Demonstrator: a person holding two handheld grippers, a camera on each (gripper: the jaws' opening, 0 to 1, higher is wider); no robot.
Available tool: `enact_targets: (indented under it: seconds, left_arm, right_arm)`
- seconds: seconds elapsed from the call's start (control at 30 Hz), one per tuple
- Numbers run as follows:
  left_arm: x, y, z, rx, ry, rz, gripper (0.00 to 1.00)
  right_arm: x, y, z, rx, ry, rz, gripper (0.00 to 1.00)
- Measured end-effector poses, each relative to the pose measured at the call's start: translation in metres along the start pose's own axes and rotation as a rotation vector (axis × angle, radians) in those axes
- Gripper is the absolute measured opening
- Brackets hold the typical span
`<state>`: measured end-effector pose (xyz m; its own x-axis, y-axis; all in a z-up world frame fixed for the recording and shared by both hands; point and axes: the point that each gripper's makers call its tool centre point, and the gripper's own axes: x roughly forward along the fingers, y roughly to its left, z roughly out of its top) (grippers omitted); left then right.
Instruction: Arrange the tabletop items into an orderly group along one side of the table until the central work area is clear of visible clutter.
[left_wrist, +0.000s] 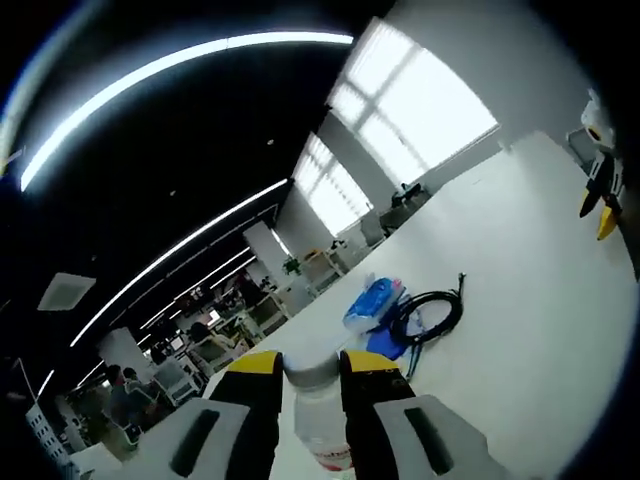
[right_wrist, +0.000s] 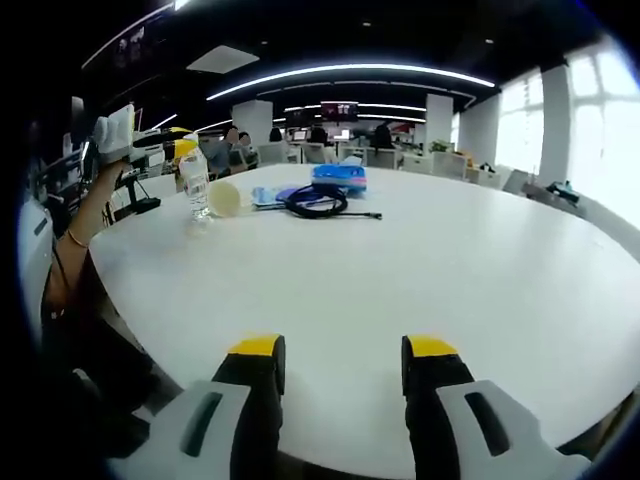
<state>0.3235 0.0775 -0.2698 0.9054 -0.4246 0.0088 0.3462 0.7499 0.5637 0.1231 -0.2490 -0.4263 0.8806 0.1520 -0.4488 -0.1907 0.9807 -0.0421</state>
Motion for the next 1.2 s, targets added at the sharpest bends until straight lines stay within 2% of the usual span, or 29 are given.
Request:
enact_targets:
  seconds: [0.17,0.43,0.53,0.63,0.73,1.0,1.2]
  left_arm:
    - [-0.001,0.009,-0.005,-0.053,0.018,0.023,0.21]
    - [0.001,0.015,-0.009,-0.084,0.031,0.027,0.21]
    - [0.002,0.023,-0.015,-0.159,0.053,0.053,0.21]
    - [0.002,0.040,-0.028,-0.281,0.104,0.103,0.21]
    - [0.003,0.047,-0.032,-0.333,0.125,0.110,0.21]
    - [0.010,0.048,-0.036,-0.364,0.134,0.118,0.21]
    - [0.011,0.049,-0.038,-0.406,0.129,0.098,0.21]
  right_arm:
    - [0.000,-0.001,0.000,0.001,0.001,-0.002,0.44]
    - [0.000,0.000,0.000,-0.001,-0.001,0.002,0.44]
    - [0.000,0.000,0.000,-0.003,-0.001,0.005,0.43]
    - [-0.001,-0.001,0.000,-0.003,-0.002,0.001,0.43]
    - [-0.002,-0.003,0.001,0.000,-0.006,-0.005,0.43]
    - [-0.001,-0.003,0.000,-0.006,-0.002,-0.005,0.43]
    - [-0.002,-0.007,0.000,-0.001,-0.002,-0.014,0.43]
